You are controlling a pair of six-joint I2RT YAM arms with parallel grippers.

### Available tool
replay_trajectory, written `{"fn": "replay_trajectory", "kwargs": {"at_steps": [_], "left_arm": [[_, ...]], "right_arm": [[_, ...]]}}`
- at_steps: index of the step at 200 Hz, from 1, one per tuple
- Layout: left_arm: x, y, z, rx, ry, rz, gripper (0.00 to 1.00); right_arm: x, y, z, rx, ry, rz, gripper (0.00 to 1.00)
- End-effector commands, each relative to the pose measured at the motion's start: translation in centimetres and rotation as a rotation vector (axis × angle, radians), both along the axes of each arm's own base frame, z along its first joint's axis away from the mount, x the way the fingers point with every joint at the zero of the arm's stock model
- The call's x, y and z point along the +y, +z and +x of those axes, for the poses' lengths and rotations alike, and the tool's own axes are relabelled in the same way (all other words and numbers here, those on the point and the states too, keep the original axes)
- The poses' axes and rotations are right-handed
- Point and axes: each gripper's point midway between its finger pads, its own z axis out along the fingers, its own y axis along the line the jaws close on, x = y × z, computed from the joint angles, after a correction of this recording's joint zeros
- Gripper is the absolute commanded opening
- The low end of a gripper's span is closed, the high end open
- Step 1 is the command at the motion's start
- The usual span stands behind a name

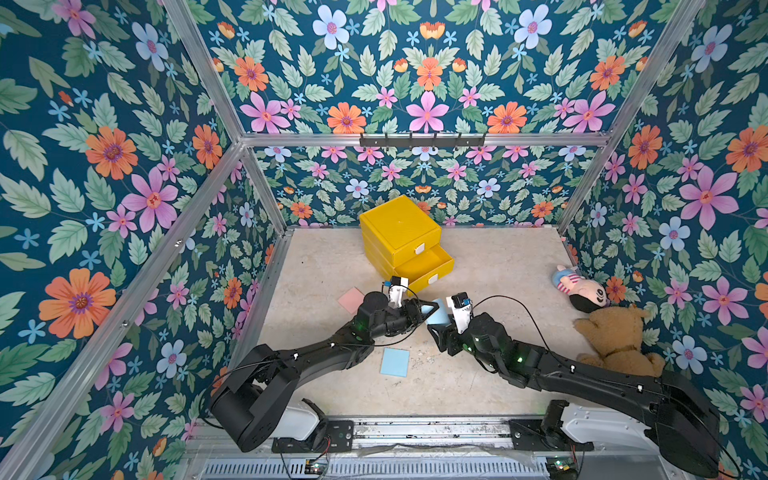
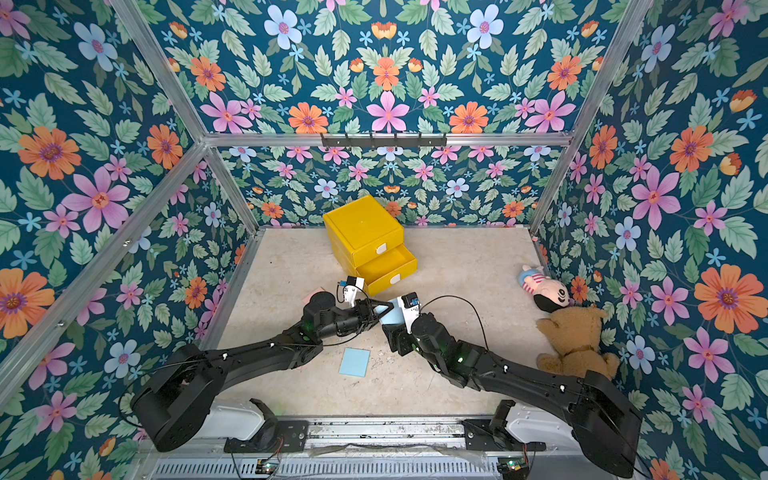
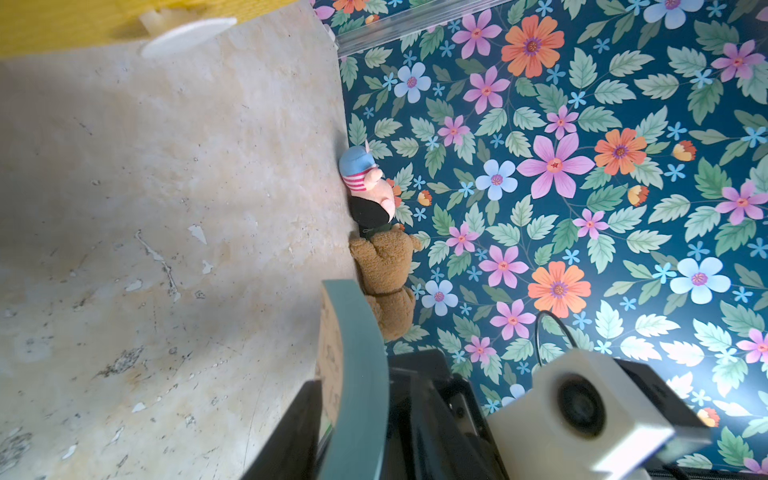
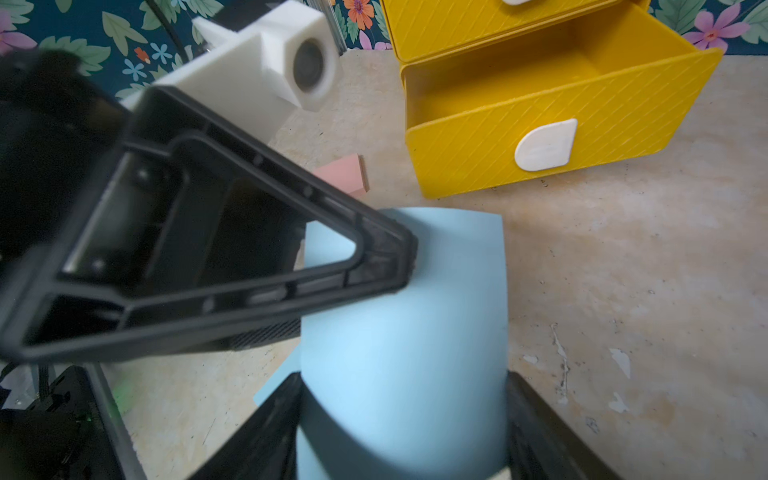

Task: Please put the sticky notes in the drawer by color
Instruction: Pick up the sticky notes from the center of the board.

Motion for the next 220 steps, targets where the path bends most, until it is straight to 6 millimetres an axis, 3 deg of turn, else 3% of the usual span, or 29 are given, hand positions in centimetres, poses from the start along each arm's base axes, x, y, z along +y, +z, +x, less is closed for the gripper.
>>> {"fn": "replay_trajectory", "kwargs": {"at_steps": [1, 47, 84, 108, 132, 140, 168, 193, 220], "left_arm": [[0.3, 0.4, -0.2, -0.008, 0.006, 0.002, 0.41], [0.9, 0.0, -0.4, 0.001, 0.026, 0.023, 0.42], [0.6, 0.7, -0.2, -0.013, 0.017, 0.019, 0.20], [0.6, 0.9, -0.2, -0.017, 0.017, 0.017, 0.12], [0.7, 0.9, 0.0, -0.025, 0.019, 0.020, 0.02], [0.8, 1.0, 0.1, -0.030, 0.022, 0.020, 0.00], [1.3, 2.0, 0.5, -0.073, 0.004, -0.001, 0.00], [1.5, 3.9, 0.5, -0.137, -0.049, -0.036, 0.00], [0.8, 6.1, 0.0, -0.204, -0.114, -0.073, 0.00]], "right_arm": [[-0.8, 0.0, 1.0, 0.003, -0.063, 0.009, 0.75], [-1.0, 0.1, 1.3, 0.003, -0.072, 0.014, 0.76], [-0.5, 0.1, 1.1, 0.012, -0.050, 0.025, 0.76], [-0.5, 0.4, 0.9, 0.011, -0.042, 0.034, 0.77], [-0.4, 1.0, 0.5, 0.009, -0.021, 0.062, 0.93], [-0.4, 1.4, 0.2, 0.010, -0.010, 0.088, 0.99], [-0.4, 4.3, -0.6, 0.056, 0.079, 0.294, 0.99], [-2.4, 8.0, -0.6, 0.108, 0.121, 0.585, 0.99], [-4.6, 10.5, -0.7, 0.168, 0.140, 0.811, 0.99]]}}
